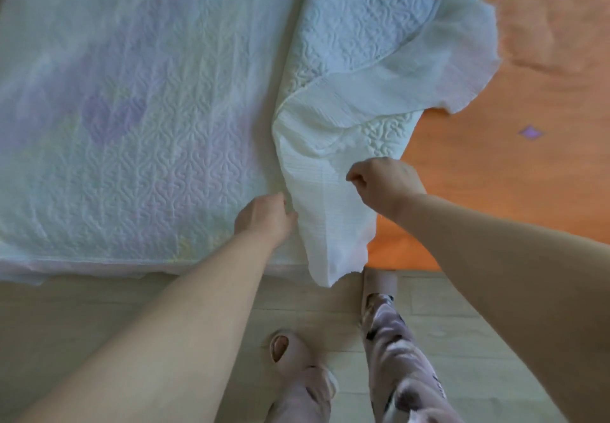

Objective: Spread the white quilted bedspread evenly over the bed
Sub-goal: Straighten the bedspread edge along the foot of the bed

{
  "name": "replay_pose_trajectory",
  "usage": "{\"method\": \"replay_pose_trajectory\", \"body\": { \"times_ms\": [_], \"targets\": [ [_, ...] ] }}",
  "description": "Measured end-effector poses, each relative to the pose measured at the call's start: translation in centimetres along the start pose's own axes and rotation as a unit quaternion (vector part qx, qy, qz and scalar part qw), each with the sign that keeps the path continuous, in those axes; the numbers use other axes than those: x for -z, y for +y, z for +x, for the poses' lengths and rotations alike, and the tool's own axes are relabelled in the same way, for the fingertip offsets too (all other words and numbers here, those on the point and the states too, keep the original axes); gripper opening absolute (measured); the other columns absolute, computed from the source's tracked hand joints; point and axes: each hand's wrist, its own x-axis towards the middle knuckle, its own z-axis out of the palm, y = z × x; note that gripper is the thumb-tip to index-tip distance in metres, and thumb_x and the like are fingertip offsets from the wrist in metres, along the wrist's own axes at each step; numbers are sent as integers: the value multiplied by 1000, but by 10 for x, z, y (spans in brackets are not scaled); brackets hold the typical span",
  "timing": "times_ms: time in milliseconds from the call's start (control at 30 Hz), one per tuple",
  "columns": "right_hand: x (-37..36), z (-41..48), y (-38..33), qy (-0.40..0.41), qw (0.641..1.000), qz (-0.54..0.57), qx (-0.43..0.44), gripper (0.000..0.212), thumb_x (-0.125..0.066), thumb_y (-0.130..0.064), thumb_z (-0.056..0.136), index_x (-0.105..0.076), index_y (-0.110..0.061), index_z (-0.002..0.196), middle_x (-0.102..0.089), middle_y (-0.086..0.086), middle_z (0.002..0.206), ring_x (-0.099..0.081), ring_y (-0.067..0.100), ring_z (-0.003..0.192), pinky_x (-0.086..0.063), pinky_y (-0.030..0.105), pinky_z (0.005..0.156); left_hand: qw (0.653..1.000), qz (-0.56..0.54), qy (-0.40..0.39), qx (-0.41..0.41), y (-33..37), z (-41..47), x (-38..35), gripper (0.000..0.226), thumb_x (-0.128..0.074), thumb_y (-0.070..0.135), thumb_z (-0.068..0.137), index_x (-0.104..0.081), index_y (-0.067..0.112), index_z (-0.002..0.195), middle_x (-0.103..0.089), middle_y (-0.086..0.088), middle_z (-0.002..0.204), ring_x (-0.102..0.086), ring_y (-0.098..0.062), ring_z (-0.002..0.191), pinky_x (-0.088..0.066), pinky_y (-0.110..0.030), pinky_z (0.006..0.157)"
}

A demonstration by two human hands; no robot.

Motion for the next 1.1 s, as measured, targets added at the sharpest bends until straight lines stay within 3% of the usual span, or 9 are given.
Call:
{"method": "replay_pose_trajectory", "body": {
  "times_ms": [200,300,533,667,767,833,900,1000,1100],
  "targets": [
    [26,45,57,44,999,-26,1,32,-48,-15,95,-64,-30,118,-64,-5,121,-54,19,118,-39,30,73,995,-30,75,59,65,28,9,58,-65,47,82,-47,12,125,-54,-9,127,-49,-29,123,-45,-41,93],
    [36,73,81,48,998,-43,13,38,-53,-14,93,-57,-27,128,-60,-4,128,-48,20,122,-40,33,85,993,-30,88,66,93,42,2,75,-70,57,73,-44,10,124,-49,-9,129,-45,-26,123,-46,-41,92],
    [30,137,80,7,991,-106,87,66,-62,-19,87,-31,-23,145,-40,-1,145,-33,20,138,-28,39,108,986,-66,-42,147,122,62,-18,117,-56,83,61,-28,1,140,-37,-13,138,-33,-30,131,-41,-43,102],
    [23,159,83,-12,989,-129,66,49,-46,-14,94,-39,-26,142,-41,-3,146,-28,19,142,-21,44,113,967,-128,-74,208,138,80,-29,129,-52,89,55,-20,2,146,-31,-16,144,-28,-33,136,-37,-46,107],
    [27,164,90,-23,992,-95,76,44,-34,-10,98,-54,-27,133,-45,-5,147,-23,17,146,-13,41,118,957,-138,-57,247,149,91,-32,111,-61,76,62,-29,4,140,-37,-16,140,-34,-35,133,-40,-45,104],
    [33,163,90,-10,993,-69,96,46,-33,-4,96,-55,-22,132,-51,3,143,-31,18,143,-14,36,118,967,-95,-16,236,148,92,-31,66,-59,47,84,-39,8,133,-46,-15,135,-44,-33,127,-43,-42,99],
    [39,160,89,-8,994,-46,98,44,-35,-1,93,-53,-18,130,-61,11,129,-50,27,125,-28,34,110,968,-98,41,227,138,90,-27,37,-45,23,94,-45,7,127,-56,-14,128,-53,-32,121,-45,-41,95],
    [46,149,95,-11,997,-7,75,43,-39,-4,91,-50,-21,128,-65,12,111,-59,33,103,-43,37,83,946,-162,145,239,121,79,-15,28,-40,10,95,-46,1,120,-63,-20,117,-59,-38,111,-45,-41,87],
    [51,133,100,-8,997,-11,71,53,-39,-6,92,-46,-30,138,-64,9,118,-59,33,109,-44,38,86,925,-221,205,230,107,66,1,26,-44,5,92,-51,3,117,-64,-21,116,-59,-38,109,-42,-41,85]
  ]
}}
